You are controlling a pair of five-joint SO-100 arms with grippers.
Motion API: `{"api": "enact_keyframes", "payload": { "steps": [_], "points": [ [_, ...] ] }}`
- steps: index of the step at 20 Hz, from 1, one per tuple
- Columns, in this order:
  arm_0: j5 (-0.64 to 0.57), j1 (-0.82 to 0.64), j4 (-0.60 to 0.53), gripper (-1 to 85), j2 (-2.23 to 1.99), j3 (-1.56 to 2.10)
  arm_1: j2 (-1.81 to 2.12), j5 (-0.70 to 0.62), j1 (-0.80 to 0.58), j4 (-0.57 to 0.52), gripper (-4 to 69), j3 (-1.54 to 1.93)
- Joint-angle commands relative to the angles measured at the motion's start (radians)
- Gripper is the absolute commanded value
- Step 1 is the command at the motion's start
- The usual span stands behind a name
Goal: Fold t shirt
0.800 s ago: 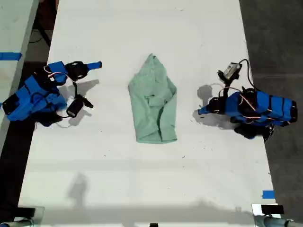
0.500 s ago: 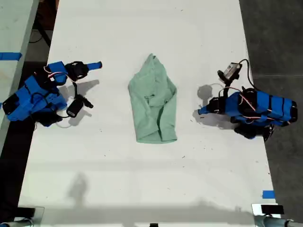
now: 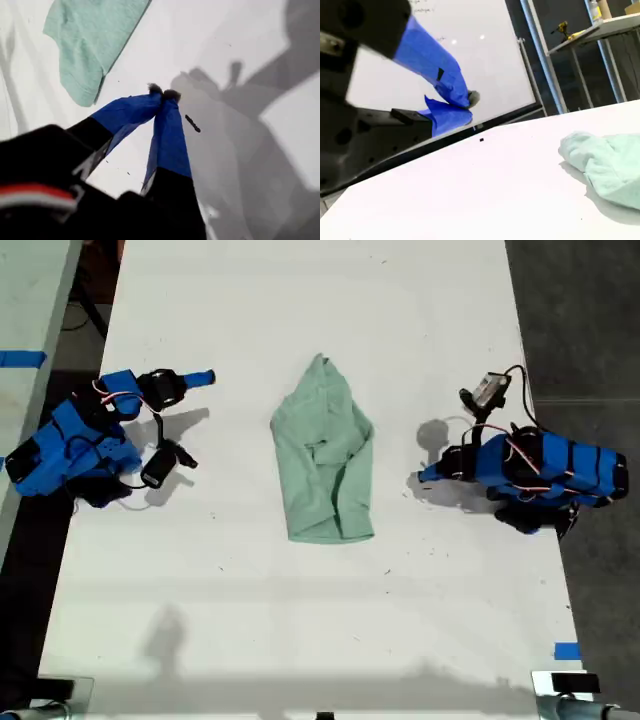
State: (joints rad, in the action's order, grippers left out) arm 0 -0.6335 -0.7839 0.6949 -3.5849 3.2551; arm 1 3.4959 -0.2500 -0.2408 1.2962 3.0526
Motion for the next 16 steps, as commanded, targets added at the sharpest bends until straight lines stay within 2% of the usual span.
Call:
{"api": "enact_keyframes", "payload": {
  "steps": [1,3,5,6,8,11,12,13,16],
  "points": [
    [0.041,0.009,0.003,-0.3,-0.014,0.04,0.009,0.034,0.031,-0.002,0.7,0.043],
    [0.075,-0.043,0.029,-0.3,-0.014,0.011,-0.006,0.063,0.026,0.02,0.7,-0.006],
    [0.183,-0.054,0.169,-0.3,0.054,-0.169,-0.14,0.106,0.029,0.028,0.7,-0.164],
    [0.222,-0.017,0.218,-0.3,0.222,-0.322,-0.301,0.127,0.052,-0.021,0.7,-0.272],
    [0.339,0.135,0.319,-0.1,0.71,-0.707,-0.749,0.192,0.091,-0.018,0.2,-0.592],
    [0.477,0.394,0.416,9.6,1.313,-1.186,-1.118,0.261,0.229,-0.026,0.8,-0.931],
    [0.492,0.451,0.393,17.0,1.453,-1.267,-1.201,0.275,0.262,-0.031,7.4,-0.985],
    [0.495,0.5,0.356,19.5,1.577,-1.325,-1.27,0.281,0.291,-0.054,20.1,-1.015],
    [0.503,0.627,0.244,19.5,1.836,-1.479,-1.427,0.284,0.36,-0.141,31.8,-1.065]
  ]
}}
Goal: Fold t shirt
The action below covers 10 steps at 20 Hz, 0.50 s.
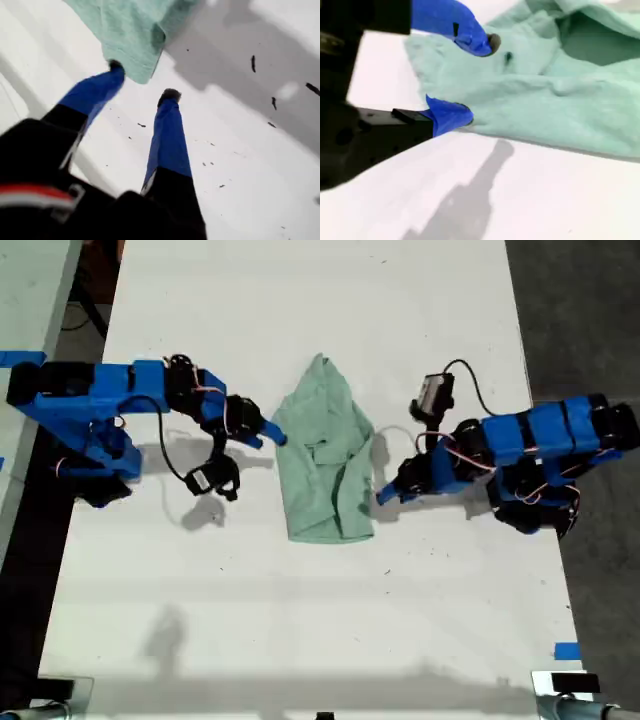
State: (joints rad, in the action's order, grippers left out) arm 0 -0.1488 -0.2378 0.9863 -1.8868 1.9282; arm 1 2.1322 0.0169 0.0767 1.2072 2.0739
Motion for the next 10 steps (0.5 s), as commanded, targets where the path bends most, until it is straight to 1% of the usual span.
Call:
{"api": "enact_keyframes", "payload": {
  "steps": [1,4,7,8,10],
  "points": [
    [0.029,0.117,-0.048,19.5,0.227,-0.221,-0.103,0.017,0.055,-0.074,33.9,-0.098],
    [0.081,0.213,-0.046,20.3,0.479,-0.417,-0.209,-0.006,0.057,-0.17,35.7,-0.092],
    [0.163,0.295,-0.002,21.8,0.723,-0.612,-0.334,-0.054,0.023,-0.291,35.5,-0.066],
    [0.19,0.316,0.011,21.6,0.779,-0.646,-0.38,-0.071,0.014,-0.319,35.4,-0.077],
    [0.239,0.35,0.012,18.6,0.834,-0.66,-0.472,-0.087,-0.002,-0.33,35.0,-0.126]
  ]
}}
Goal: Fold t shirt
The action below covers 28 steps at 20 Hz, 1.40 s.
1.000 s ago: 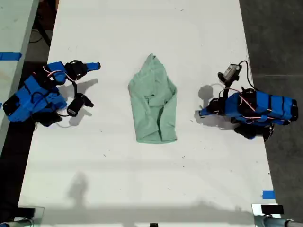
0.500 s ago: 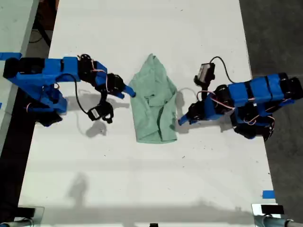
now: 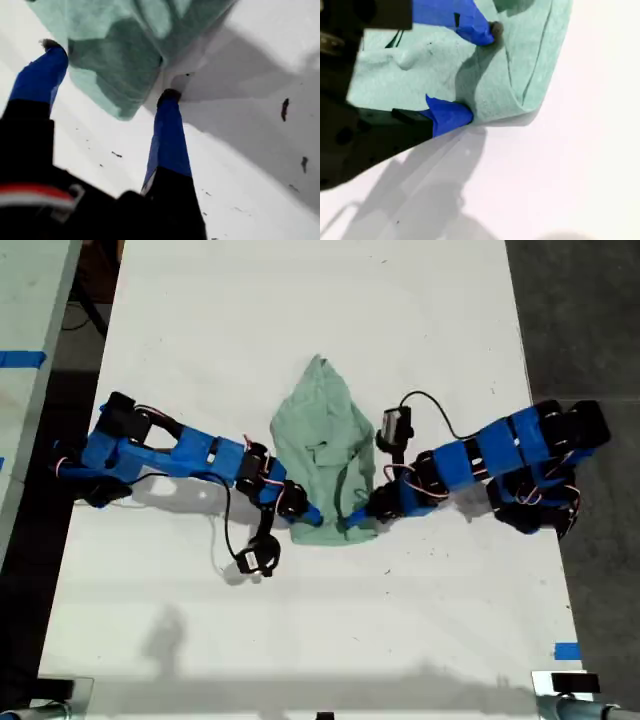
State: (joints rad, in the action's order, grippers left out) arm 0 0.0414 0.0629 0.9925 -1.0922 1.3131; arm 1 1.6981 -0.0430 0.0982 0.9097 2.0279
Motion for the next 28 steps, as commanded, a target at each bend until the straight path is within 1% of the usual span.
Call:
{"api": "enact_keyframes", "payload": {
  "steps": [1,2,3,4,6,7,8,10,11,12,14,16,17,21,22,23,24,25,26,28],
  "points": [
    [0.055,0.06,0.006,14.5,0.049,-0.048,-0.074,-0.037,-0.026,-0.043,34.3,-0.097],
    [0.052,0.066,0.006,-0.3,0.049,-0.049,-0.107,-0.038,-0.028,-0.046,27.5,-0.121],
    [0.035,0.071,0.009,-0.3,0.054,-0.061,-0.132,-0.028,-0.026,-0.041,-0.8,-0.143],
    [0.015,0.075,0.025,-0.3,0.063,-0.089,-0.149,-0.025,-0.021,-0.044,-0.8,-0.161],
    [-0.02,0.086,0.084,-0.3,0.094,-0.181,-0.167,-0.011,0.002,0.014,-0.8,-0.236],
    [-0.048,0.094,0.092,-0.3,0.087,-0.202,-0.167,-0.003,0.021,0.063,-0.8,-0.298],
    [-0.072,0.103,0.104,-0.3,0.071,-0.229,-0.172,0.005,0.046,0.141,-0.8,-0.388],
    [-0.114,0.115,0.156,-0.3,-0.002,-0.27,-0.216,-0.002,0.087,0.353,-0.8,-0.658],
    [-0.138,0.112,0.186,-0.3,-0.066,-0.272,-0.241,-0.034,0.092,0.443,-0.8,-0.805],
    [-0.16,0.097,0.224,-0.3,-0.138,-0.264,-0.25,-0.081,0.084,0.502,-0.8,-0.923],
    [-0.218,0.018,0.313,-0.3,-0.279,-0.238,-0.218,-0.196,0.029,0.543,-0.8,-1.04],
    [-0.304,-0.107,0.391,-0.3,-0.385,-0.233,-0.123,-0.273,-0.083,0.557,-0.8,-1.005],
    [-0.351,-0.186,0.413,-0.3,-0.428,-0.215,-0.084,-0.304,-0.152,0.572,-0.8,-0.979],
    [-0.5,-0.5,0.471,-0.3,-0.48,-0.158,-0.072,-0.508,-0.411,0.591,-0.8,-0.968],
    [-0.517,-0.569,0.477,-0.1,-0.482,-0.141,-0.074,-0.549,-0.471,0.594,1.6,-0.971],
    [-0.54,-0.629,0.479,16.1,-0.486,-0.133,-0.074,-0.591,-0.528,0.611,10.3,-0.994],
    [-0.56,-0.681,0.488,35.2,-0.499,-0.143,-0.066,-0.618,-0.584,0.65,23.9,-1.034],
    [-0.572,-0.733,0.511,33.9,-0.52,-0.163,-0.044,-0.644,-0.641,0.698,34.5,-1.074],
    [-0.591,-0.782,0.532,29.1,-0.557,-0.181,-0.002,-0.669,-0.693,0.732,37.9,-1.092],
    [-0.623,-0.871,0.558,20.8,-0.663,-0.193,0.078,-0.709,-0.785,0.818,38.0,-1.14]
  ]
}}
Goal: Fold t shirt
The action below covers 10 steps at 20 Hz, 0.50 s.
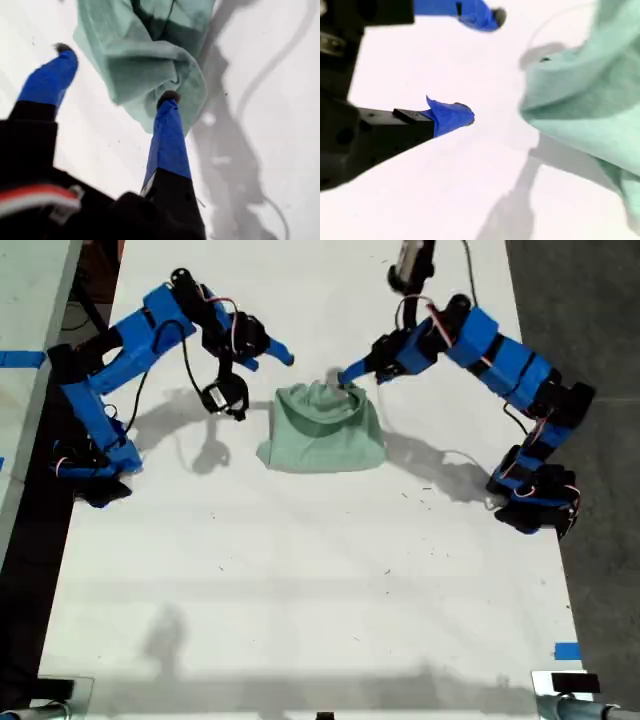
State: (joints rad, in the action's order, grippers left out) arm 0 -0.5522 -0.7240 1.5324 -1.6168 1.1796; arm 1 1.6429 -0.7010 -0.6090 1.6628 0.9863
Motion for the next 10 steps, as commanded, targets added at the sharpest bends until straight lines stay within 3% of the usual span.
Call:
{"api": "enact_keyframes", "payload": {
  "steps": [1,6,7,8,9,10],
  "points": [
    [-0.043,-0.132,0.023,18.8,-0.196,-0.055,0.189,-0.074,-0.114,0.077,38.1,-0.081],
    [-0.101,-0.275,0.025,11.9,-0.468,-0.051,0.477,-0.123,-0.238,0.089,31.6,0.092],
    [-0.101,-0.273,0.023,10.8,-0.514,-0.037,0.551,-0.107,-0.25,0.089,26.3,0.147],
    [-0.101,-0.258,0.017,9.3,-0.561,-0.011,0.634,-0.081,-0.247,0.087,10.6,0.207],
    [-0.1,-0.21,-0.012,-0.2,-0.603,0.04,0.73,-0.038,-0.218,0.084,1.2,0.285],
    [-0.098,-0.106,-0.094,-0.3,-0.653,0.146,0.844,0.011,-0.144,0.069,1.2,0.385]
  ]
}}
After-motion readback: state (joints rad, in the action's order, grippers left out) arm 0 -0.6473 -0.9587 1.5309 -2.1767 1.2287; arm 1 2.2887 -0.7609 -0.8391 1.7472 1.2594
